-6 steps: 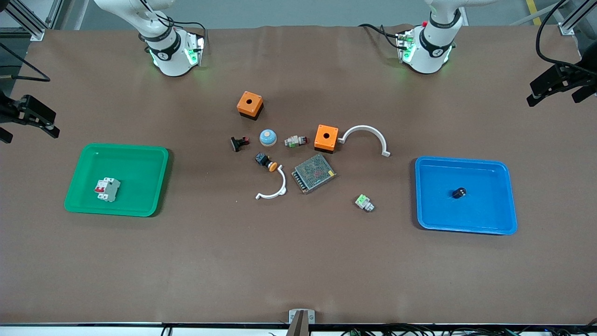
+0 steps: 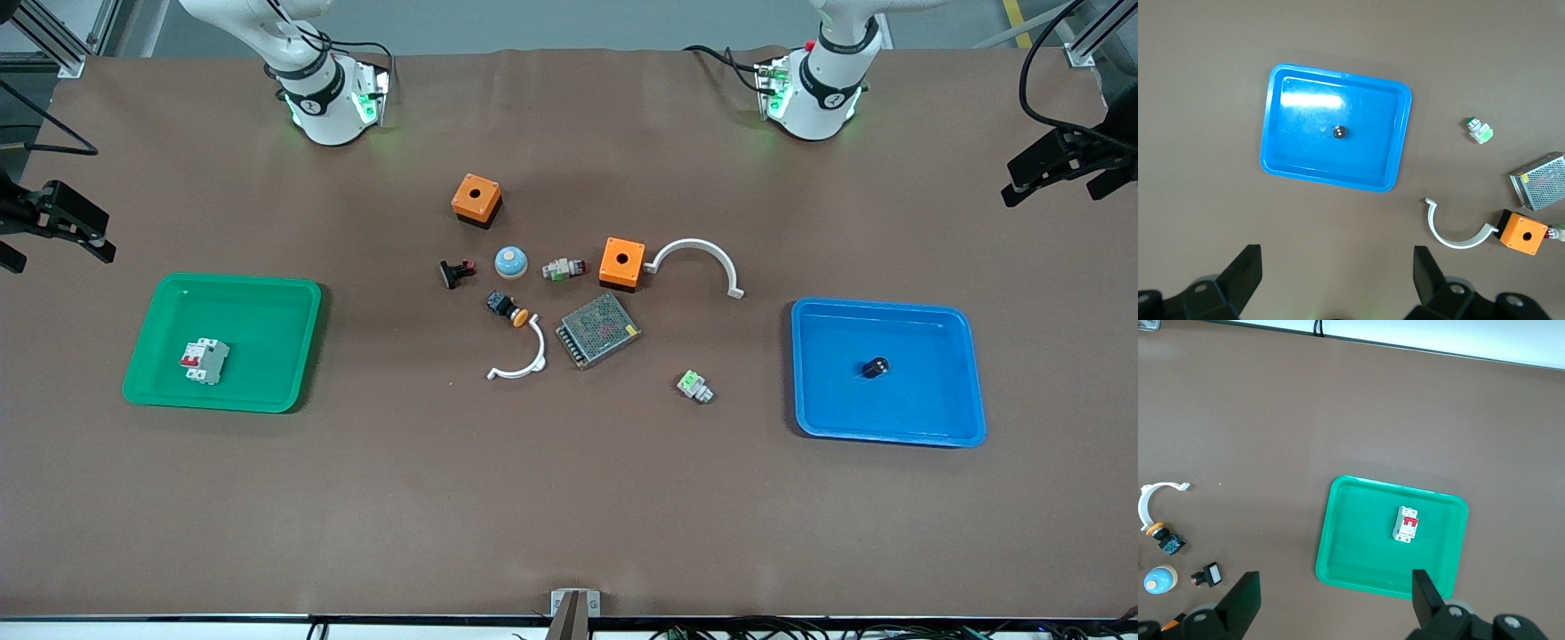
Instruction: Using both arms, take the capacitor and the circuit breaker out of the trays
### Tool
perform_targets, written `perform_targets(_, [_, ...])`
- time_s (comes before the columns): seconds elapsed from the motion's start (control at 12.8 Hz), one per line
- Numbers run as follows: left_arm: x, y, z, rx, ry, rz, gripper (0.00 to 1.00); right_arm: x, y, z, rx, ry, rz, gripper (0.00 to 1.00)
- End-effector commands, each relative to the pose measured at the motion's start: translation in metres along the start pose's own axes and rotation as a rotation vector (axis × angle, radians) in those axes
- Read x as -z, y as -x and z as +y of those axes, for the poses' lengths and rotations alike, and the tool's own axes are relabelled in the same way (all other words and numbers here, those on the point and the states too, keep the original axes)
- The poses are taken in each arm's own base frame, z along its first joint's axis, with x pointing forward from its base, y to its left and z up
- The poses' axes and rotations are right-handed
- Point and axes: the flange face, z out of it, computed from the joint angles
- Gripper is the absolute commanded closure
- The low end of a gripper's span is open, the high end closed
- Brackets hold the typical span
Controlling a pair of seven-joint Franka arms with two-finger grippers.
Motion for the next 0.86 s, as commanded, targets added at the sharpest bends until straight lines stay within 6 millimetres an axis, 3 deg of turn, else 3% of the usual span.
perform_targets(0.0, [-0.02,-0.02,-0.004,-0.003,-0.081,-0.021,0.0,0.004,-0.002,-0.003,0.005,0.015,-0.004,0.0])
perform_targets(0.24, [-0.073,-0.049,-0.007,0.0,-0.104,-0.066,0.0,0.028,-0.005,-0.004,0.007,0.008,0.048,0.0])
perform_targets(0.39, [-0.118,-0.067,-0.021,0.016,-0.098,-0.038,0.0,0.028,-0.006,-0.009,0.015,0.021,0.047,0.0])
perform_targets(0.47, [-0.144,-0.074,-0.03,0.025,-0.093,-0.013,0.0,0.026,-0.006,-0.002,0.004,0.035,0.044,0.0])
perform_targets(0.63, [-0.199,-0.089,-0.045,0.04,-0.084,-0.001,0.0,-0.006,-0.018,0.022,-0.034,0.049,0.006,0.0])
perform_targets(0.78, [-0.25,-0.105,-0.054,0.049,-0.079,-0.051,0.0,-0.053,-0.028,0.069,-0.107,0.055,-0.045,0.0])
